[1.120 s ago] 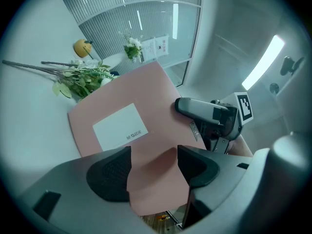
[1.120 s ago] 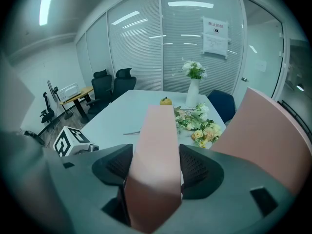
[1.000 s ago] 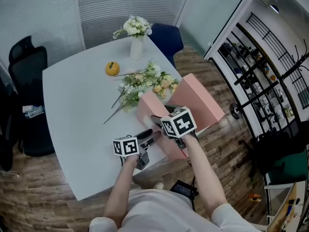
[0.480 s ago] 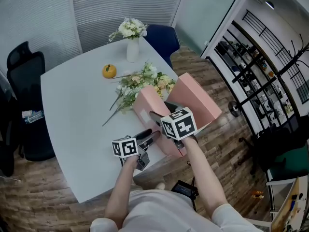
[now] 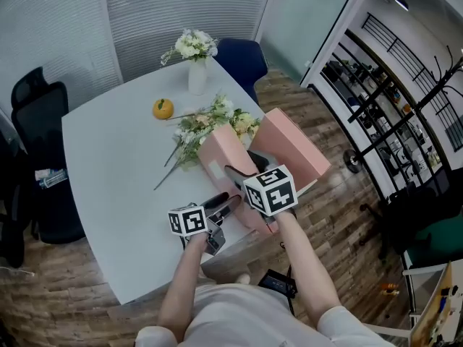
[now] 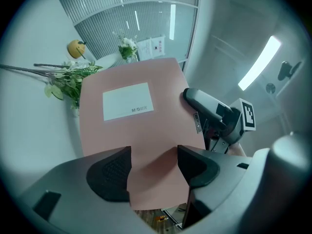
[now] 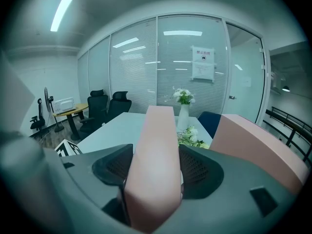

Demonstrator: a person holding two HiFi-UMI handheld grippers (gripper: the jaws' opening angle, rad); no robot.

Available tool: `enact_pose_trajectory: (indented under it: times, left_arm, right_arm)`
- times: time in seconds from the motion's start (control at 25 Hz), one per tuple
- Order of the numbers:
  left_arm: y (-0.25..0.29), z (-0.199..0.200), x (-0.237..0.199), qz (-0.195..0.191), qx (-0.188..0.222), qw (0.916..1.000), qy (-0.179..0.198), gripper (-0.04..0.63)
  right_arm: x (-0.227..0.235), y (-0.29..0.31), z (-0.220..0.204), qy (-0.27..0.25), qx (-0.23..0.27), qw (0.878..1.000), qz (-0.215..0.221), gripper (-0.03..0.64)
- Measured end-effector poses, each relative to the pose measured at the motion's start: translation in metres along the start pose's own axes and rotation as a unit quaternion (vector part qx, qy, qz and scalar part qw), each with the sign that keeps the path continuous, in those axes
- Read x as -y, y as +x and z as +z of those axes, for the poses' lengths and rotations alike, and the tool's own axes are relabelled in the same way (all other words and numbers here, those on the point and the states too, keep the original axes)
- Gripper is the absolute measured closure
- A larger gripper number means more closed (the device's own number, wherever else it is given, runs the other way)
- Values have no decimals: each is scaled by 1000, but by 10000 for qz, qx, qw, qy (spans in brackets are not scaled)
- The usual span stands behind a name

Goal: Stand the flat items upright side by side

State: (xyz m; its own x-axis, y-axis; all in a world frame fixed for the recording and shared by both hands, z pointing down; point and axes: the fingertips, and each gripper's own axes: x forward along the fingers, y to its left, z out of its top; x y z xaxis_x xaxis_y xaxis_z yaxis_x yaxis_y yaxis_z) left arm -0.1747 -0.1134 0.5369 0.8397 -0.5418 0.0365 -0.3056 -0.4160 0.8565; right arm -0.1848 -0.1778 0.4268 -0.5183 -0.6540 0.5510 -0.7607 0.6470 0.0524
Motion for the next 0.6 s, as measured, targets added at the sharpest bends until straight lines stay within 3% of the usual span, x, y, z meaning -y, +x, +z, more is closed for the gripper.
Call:
enact_pose_trajectory:
  times: [0.6]
  left_arm:
    - [3, 6, 5, 56, 47, 10000, 64, 308]
  right_arm:
    - [9, -25, 11, 78, 956, 9952, -197, 305]
